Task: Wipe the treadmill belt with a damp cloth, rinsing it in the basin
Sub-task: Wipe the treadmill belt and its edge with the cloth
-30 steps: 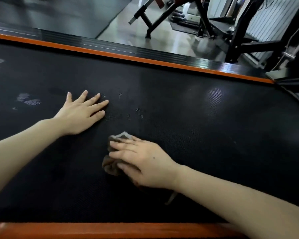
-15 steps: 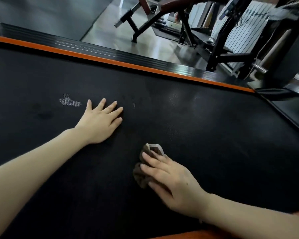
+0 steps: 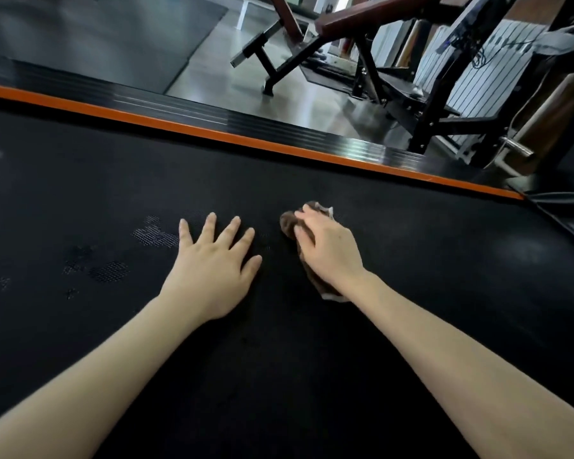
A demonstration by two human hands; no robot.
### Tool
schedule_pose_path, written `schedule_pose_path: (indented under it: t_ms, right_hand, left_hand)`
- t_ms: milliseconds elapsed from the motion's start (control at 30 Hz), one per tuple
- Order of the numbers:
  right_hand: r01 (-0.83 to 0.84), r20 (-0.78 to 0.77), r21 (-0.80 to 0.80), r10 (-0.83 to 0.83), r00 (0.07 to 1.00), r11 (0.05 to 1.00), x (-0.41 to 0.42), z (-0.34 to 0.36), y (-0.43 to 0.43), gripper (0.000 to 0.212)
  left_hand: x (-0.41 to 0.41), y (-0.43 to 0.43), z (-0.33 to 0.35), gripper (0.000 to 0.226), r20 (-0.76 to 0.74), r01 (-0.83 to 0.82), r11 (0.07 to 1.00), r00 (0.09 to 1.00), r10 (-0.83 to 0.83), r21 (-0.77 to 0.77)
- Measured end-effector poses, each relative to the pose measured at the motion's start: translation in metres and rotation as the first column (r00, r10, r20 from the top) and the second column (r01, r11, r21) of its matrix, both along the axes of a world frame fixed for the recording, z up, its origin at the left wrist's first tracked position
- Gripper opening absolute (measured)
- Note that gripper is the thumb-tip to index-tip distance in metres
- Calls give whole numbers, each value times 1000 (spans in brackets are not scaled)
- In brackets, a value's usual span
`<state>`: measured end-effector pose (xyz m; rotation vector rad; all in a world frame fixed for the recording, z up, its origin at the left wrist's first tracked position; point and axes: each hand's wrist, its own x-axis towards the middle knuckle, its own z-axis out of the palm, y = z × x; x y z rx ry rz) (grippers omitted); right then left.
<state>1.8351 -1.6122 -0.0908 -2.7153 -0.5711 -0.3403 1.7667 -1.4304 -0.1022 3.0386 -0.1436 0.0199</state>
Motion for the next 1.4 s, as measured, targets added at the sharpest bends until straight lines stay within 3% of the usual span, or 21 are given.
schedule_pose_path:
  t_ms: [133, 267, 567, 700, 800, 933, 1167, 1300, 1400]
  right_hand:
    - [-259, 54, -26, 260, 964, 966, -56, -5, -22, 40]
    - [-260, 45, -15, 260, 964, 966, -12, -5, -6, 42]
    - [68, -23, -99, -71, 997, 993, 122, 5, 16, 34]
    - [400, -25, -74, -403, 915, 913, 154, 9, -10, 34]
    - [473, -41, -49, -475, 879, 880, 164, 8, 17, 35]
    - [227, 3, -2, -227, 974, 974, 161, 4, 71, 32]
    - [-68, -5, 11, 68, 998, 998, 102, 5, 47, 31]
    - [-175, -10, -16, 175, 984, 984, 20, -2, 19, 36]
    - [-262, 18, -35, 262, 965, 965, -65, -4, -4, 45]
  left_hand:
    - [1, -2, -3, 64, 32, -8, 1000, 999, 8, 3]
    - [3, -2, -6, 92, 40, -14, 1000, 999, 14, -3]
    - [3, 1, -7, 93, 94, -5, 999, 996, 8, -36]
    - [2, -2, -6, 87, 100, -18, 1000, 995, 19, -10]
    - [4, -3, -6, 79, 77, -23, 999, 997, 25, -28]
    - [3, -4, -5, 82, 99, -27, 999, 995, 30, -37]
    - [2, -3, -1, 91, 51, -33, 999, 998, 33, 10]
    - [1, -3, -1, 61, 33, -47, 999, 998, 48, -15]
    - [-1, -2, 2, 55, 17, -39, 999, 999, 40, -29]
